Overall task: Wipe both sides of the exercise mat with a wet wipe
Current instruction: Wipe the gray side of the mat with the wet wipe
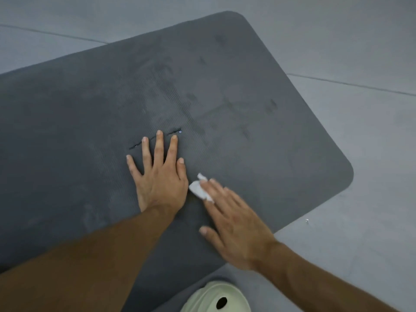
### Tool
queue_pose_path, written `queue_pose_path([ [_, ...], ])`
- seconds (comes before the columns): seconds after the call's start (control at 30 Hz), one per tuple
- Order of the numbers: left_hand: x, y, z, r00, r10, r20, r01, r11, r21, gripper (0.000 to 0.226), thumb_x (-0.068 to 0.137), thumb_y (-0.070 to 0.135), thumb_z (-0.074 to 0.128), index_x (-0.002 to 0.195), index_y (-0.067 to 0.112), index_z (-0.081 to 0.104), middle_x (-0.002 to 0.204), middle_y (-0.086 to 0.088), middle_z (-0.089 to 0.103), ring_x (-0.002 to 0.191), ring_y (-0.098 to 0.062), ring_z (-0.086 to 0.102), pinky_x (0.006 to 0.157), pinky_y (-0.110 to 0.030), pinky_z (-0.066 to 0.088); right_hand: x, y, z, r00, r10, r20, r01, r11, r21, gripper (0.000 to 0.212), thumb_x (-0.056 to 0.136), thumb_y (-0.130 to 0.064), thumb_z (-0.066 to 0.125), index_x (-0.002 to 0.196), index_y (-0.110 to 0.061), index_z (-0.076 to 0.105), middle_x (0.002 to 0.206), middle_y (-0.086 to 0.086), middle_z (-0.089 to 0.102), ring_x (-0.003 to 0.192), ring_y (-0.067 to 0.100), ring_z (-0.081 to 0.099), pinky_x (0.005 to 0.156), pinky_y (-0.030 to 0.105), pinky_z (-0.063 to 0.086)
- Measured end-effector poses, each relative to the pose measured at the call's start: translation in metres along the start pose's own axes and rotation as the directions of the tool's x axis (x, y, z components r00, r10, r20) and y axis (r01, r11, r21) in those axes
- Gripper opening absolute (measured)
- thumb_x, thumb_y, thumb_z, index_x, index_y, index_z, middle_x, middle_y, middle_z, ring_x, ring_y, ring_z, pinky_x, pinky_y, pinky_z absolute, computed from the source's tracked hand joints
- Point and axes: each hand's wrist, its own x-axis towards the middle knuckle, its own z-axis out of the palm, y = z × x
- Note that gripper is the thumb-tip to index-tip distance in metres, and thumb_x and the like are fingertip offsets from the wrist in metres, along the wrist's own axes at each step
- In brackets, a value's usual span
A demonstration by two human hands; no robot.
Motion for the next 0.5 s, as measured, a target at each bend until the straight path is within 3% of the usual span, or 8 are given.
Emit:
queue_pose_path([
  [0.13,-0.001,0.002,-0.001,1.0,0.011,0.01,-0.011,1.0,0.014,0.058,0.108,0.045,0.019,0.165,0.036,0.01,0.174,0.006,0.001,0.16,-0.026,-0.003,0.124,-0.066,0.002,-0.006,0.005,0.002,0.996,-0.087,-0.014,0.086,0.993,-0.075,0.066,0.11,-0.048,0.031,0.163,-0.01,0.026,0.175,0.002,0.004,0.16,0.015,0.001,0.129,0.039,0.016],
  [0.23,0.001,0.001,-0.004,0.999,0.041,0.034,-0.041,0.999,0.004,0.057,0.108,0.044,0.017,0.164,0.038,0.011,0.174,0.008,-0.001,0.16,-0.023,-0.005,0.123,-0.068,0.0,0.005,0.038,-0.007,0.99,0.093,-0.101,-0.099,0.994,-0.051,0.071,0.106,-0.046,0.033,0.167,-0.016,0.01,0.173,0.003,0.016,0.159,0.016,0.013,0.128,0.039,0.02],
  [0.33,-0.007,0.004,-0.003,0.987,0.157,0.03,-0.158,0.988,0.002,0.056,0.109,0.041,0.013,0.164,0.035,0.015,0.174,0.007,0.003,0.16,-0.02,-0.004,0.123,-0.067,0.004,0.013,0.071,-0.017,0.934,0.303,-0.19,-0.326,0.939,-0.106,0.069,0.106,-0.046,0.027,0.165,-0.01,0.021,0.17,0.009,0.024,0.157,0.022,0.023,0.127,0.041,0.022],
  [0.43,-0.013,0.016,0.0,0.979,0.201,0.032,-0.201,0.98,0.003,0.059,0.106,0.042,0.014,0.164,0.033,0.018,0.173,0.006,0.007,0.16,-0.021,0.001,0.124,-0.067,0.007,0.017,0.08,-0.021,0.913,0.36,-0.191,-0.383,0.918,-0.103,0.07,0.106,-0.047,0.023,0.163,-0.007,0.023,0.17,0.012,0.023,0.158,0.025,0.021,0.128,0.04,0.018],
  [0.5,-0.016,0.023,0.002,0.975,0.218,0.039,-0.218,0.976,0.003,0.059,0.106,0.042,0.014,0.164,0.033,0.018,0.173,0.006,0.008,0.16,-0.021,0.002,0.124,-0.066,0.006,0.019,0.07,-0.02,0.928,0.326,-0.18,-0.344,0.935,-0.082,0.071,0.105,-0.048,0.025,0.164,-0.008,0.02,0.172,0.01,0.018,0.159,0.023,0.016,0.129,0.04,0.017],
])
